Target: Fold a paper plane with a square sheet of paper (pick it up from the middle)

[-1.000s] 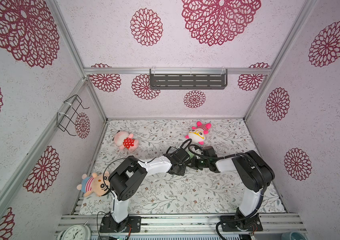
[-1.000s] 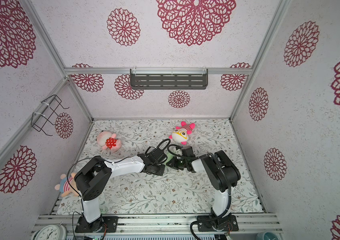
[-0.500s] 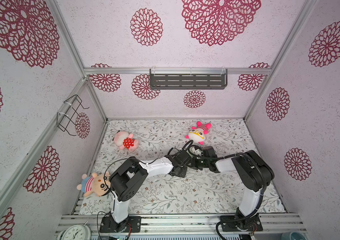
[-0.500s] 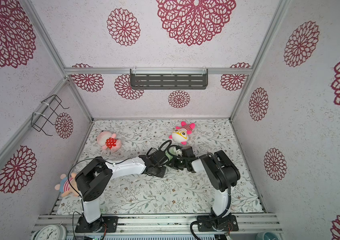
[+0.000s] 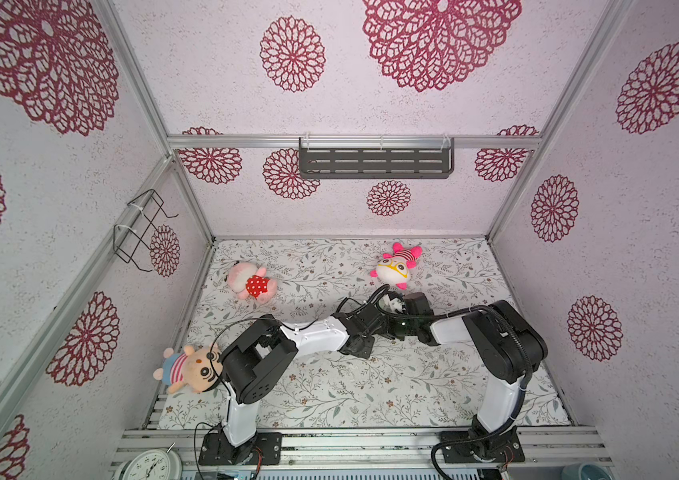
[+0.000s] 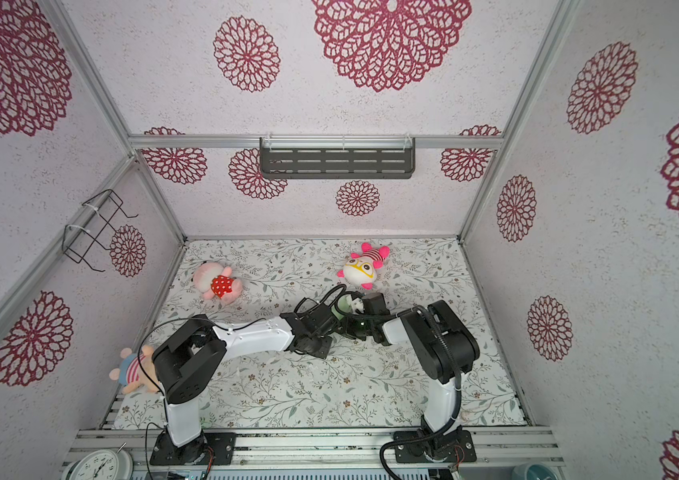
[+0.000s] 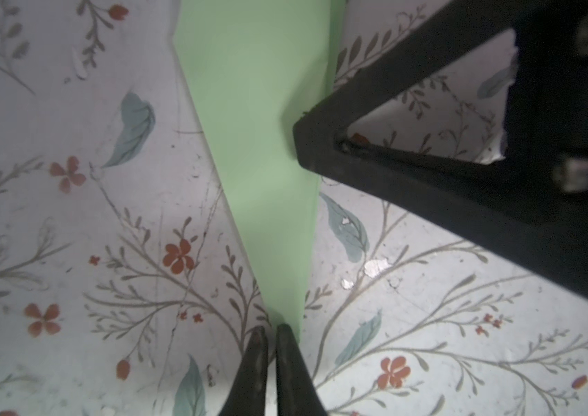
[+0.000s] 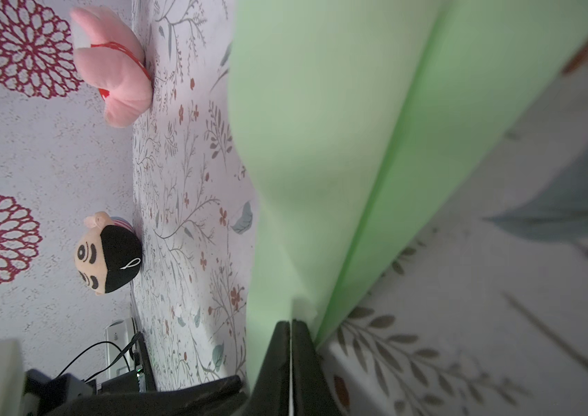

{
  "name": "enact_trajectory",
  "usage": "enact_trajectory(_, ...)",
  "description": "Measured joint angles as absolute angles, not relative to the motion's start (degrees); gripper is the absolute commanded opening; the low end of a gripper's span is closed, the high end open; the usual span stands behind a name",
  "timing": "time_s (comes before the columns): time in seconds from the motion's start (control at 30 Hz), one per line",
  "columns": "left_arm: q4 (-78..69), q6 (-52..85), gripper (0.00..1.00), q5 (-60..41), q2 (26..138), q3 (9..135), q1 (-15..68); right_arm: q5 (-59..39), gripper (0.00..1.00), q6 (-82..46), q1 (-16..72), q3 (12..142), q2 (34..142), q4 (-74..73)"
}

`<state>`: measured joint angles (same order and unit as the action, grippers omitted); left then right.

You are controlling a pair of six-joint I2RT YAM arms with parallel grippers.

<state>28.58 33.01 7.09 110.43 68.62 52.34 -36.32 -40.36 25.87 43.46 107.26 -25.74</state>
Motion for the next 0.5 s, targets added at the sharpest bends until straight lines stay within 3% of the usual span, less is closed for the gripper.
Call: enact_trajectory(0.5, 27.7, 33.0, 0.17, 7.6, 109.4, 67.1, 53.2, -36.3, 0.09, -40.7, 25.9, 43.5, 107.4, -26.0)
